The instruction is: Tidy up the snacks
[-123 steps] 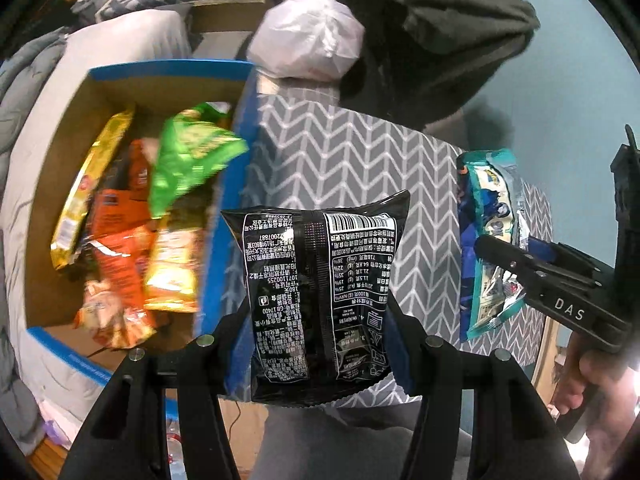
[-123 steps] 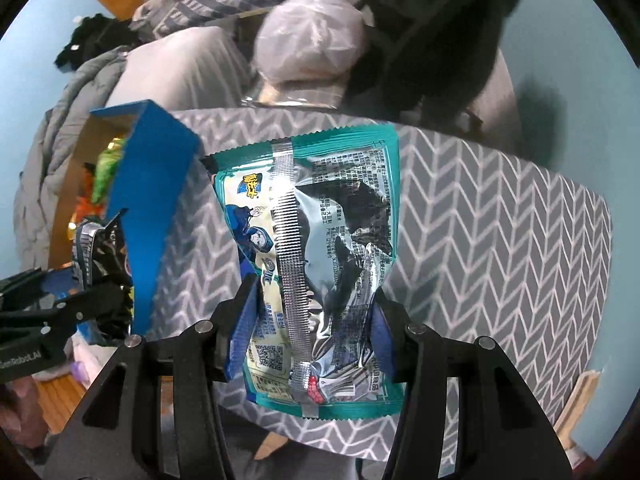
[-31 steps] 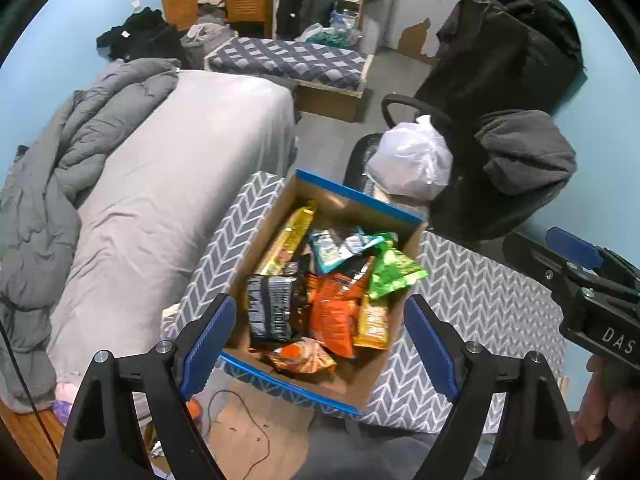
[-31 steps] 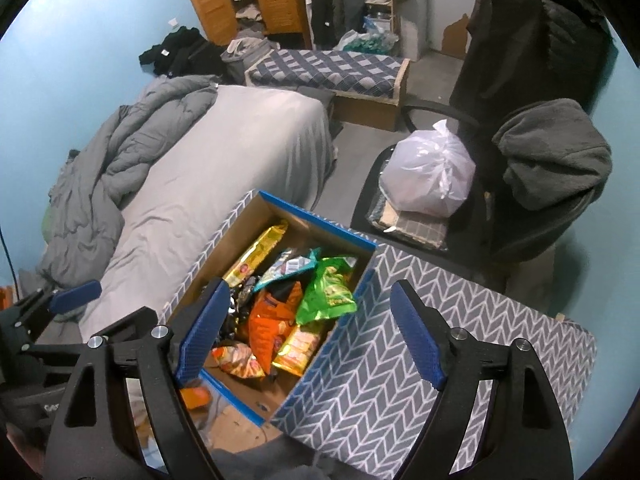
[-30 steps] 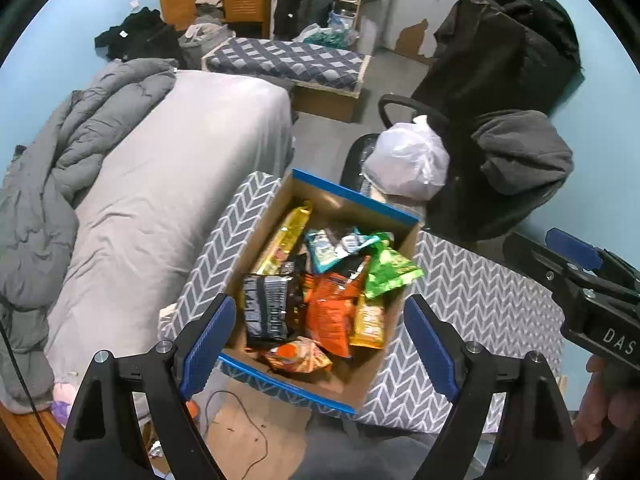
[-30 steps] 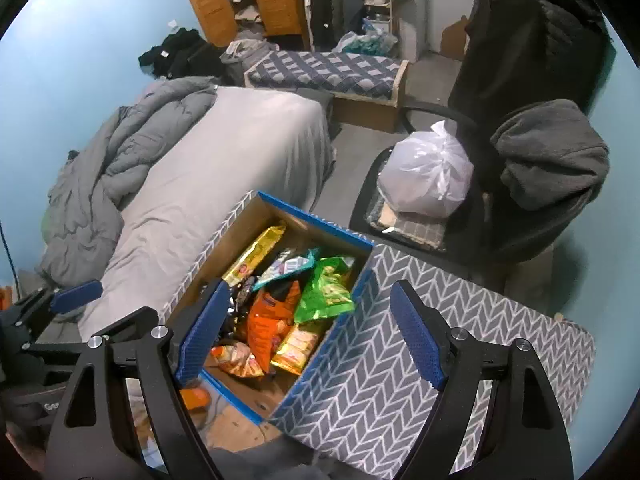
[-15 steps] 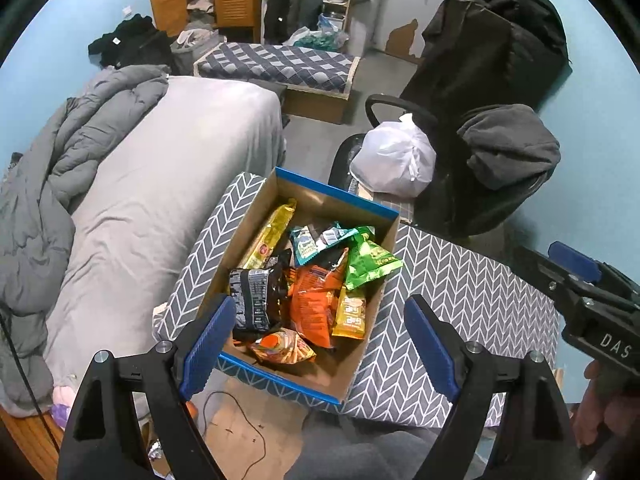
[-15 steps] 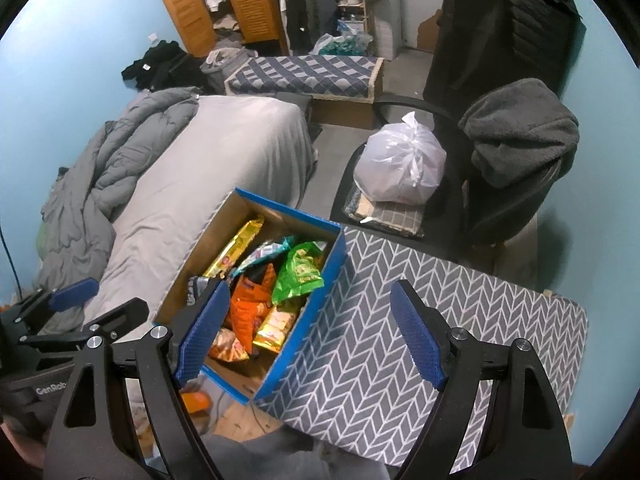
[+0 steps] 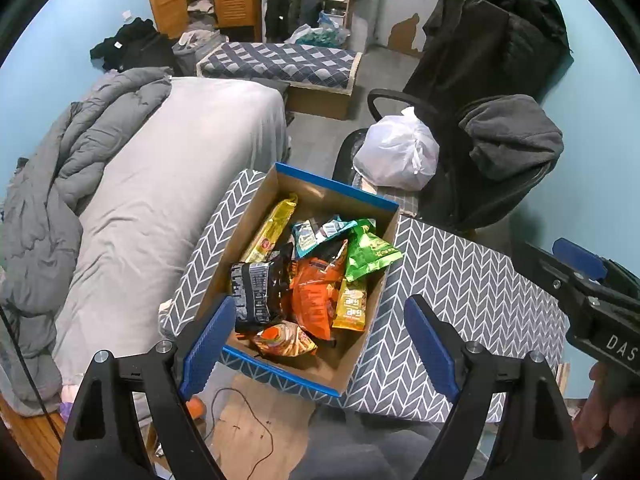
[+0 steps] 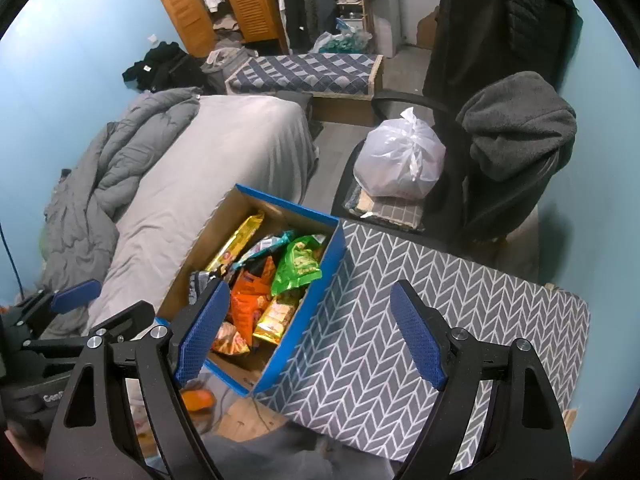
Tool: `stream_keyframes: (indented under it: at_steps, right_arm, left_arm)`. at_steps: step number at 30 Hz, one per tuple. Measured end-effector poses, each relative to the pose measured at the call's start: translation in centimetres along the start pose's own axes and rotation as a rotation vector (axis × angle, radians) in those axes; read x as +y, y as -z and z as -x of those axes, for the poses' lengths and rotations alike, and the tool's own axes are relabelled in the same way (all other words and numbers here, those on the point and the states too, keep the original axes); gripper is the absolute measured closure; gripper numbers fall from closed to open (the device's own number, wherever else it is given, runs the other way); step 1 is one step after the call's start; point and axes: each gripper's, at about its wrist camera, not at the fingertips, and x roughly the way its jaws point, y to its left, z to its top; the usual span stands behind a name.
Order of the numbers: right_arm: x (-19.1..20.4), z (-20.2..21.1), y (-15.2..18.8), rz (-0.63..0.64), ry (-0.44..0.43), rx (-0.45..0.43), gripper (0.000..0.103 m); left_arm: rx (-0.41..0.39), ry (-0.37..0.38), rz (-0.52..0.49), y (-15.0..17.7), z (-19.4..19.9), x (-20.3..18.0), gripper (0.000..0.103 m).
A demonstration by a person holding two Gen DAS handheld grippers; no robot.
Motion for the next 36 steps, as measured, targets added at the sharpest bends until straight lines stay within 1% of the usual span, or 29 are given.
stream_keyframes:
  at_steps: [26,32,36]
  right_arm:
    - [0.2,-0.1,1.1,-0.011,-0.013,0.014,0.021]
    - [0.2,-0.1,1.2,-0.013,-0.013,0.015,0.021]
    - [0.1,-0.2,1.1,-0.015,-0.016,0.021,0.021]
  left_arm:
    - [0.007,-0.012,0.013,0.3,0.1,-0.4,0.016]
    - [0.033,-0.020,0.012,0.4,-0.1,-0.5,0.016]
    - [0.044,-0.007,0.028,0.5,-0.3,-0.4,0.016]
